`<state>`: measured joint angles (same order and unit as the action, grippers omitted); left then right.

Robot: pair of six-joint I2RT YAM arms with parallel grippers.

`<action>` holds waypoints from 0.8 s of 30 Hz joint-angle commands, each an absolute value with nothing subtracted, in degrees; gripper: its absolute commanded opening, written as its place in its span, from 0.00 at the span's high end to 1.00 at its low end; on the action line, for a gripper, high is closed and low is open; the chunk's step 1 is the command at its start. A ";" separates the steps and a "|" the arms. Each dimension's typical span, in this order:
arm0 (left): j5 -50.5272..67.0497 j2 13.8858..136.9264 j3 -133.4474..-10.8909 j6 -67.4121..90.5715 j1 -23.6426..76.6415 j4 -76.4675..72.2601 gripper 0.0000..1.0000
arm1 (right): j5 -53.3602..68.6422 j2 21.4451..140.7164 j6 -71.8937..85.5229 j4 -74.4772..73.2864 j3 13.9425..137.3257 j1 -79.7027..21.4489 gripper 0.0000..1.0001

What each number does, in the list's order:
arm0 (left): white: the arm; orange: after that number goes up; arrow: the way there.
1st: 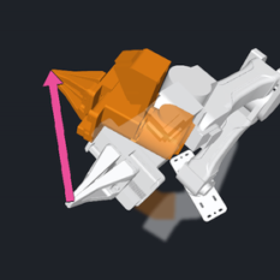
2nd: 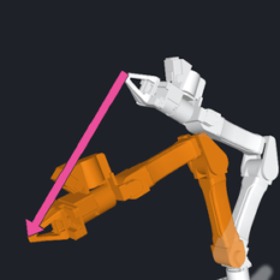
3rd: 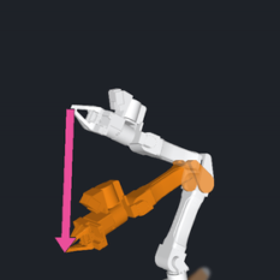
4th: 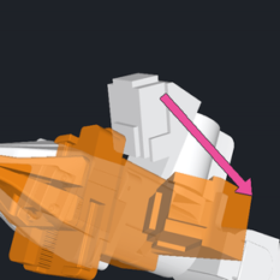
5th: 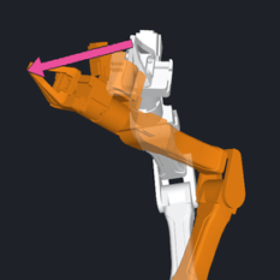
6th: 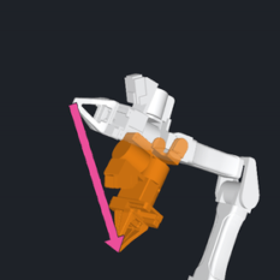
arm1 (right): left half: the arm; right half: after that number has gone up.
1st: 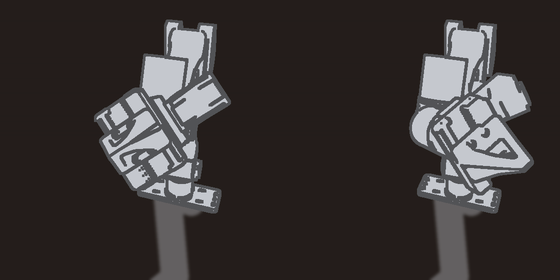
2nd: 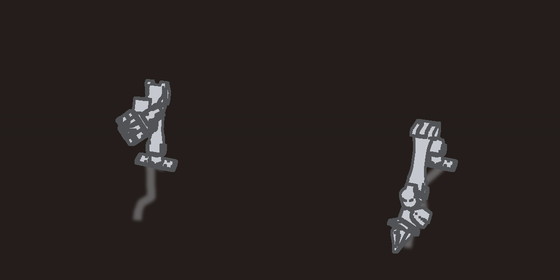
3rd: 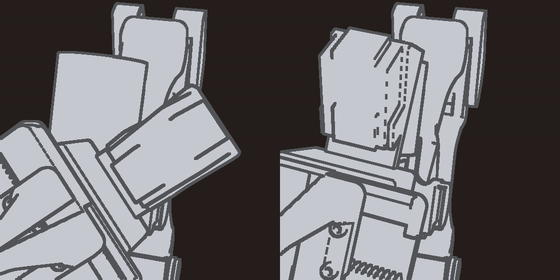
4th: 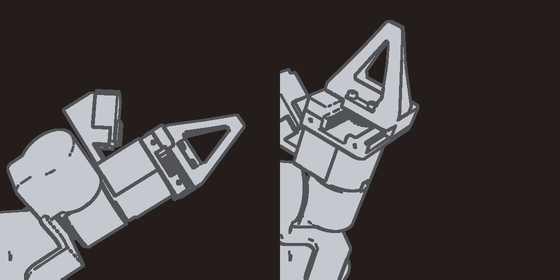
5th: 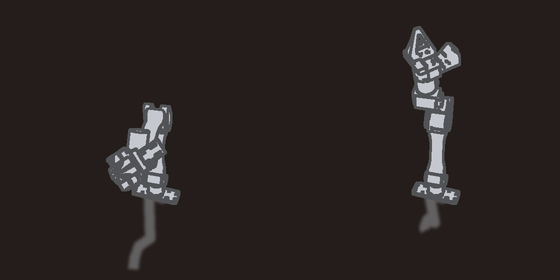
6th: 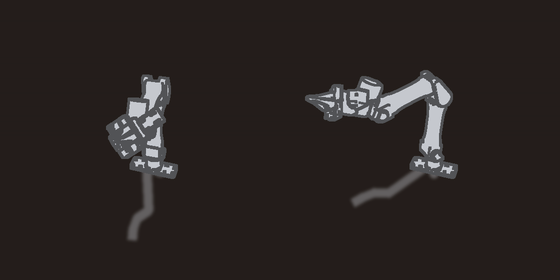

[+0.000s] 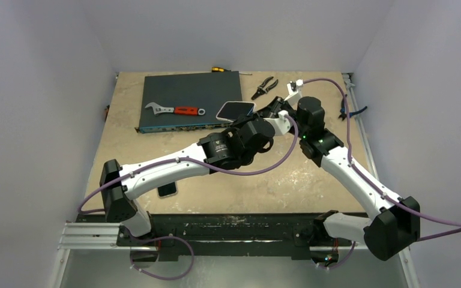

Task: Take the phone out of the phone case
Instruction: Remove the phone case from the phone.

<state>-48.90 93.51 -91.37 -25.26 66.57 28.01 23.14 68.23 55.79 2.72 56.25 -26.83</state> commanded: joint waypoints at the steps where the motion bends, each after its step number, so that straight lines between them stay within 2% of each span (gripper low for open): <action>1: -52.81 94.68 -91.92 -26.50 64.86 25.18 1.00 | 32.65 62.78 57.98 6.85 60.38 -28.28 1.00; 8: -51.88 91.34 -91.36 -25.68 64.95 22.55 1.00 | 30.67 62.88 57.65 5.58 60.30 -28.30 1.00; 24: -43.53 80.32 -89.33 -23.75 65.04 19.96 1.00 | 17.61 64.85 57.65 3.00 60.16 -27.86 1.00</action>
<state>-44.56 85.36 -89.84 -24.43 65.56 25.26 20.32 65.67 57.67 1.23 57.63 -27.88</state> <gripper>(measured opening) 0.055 0.027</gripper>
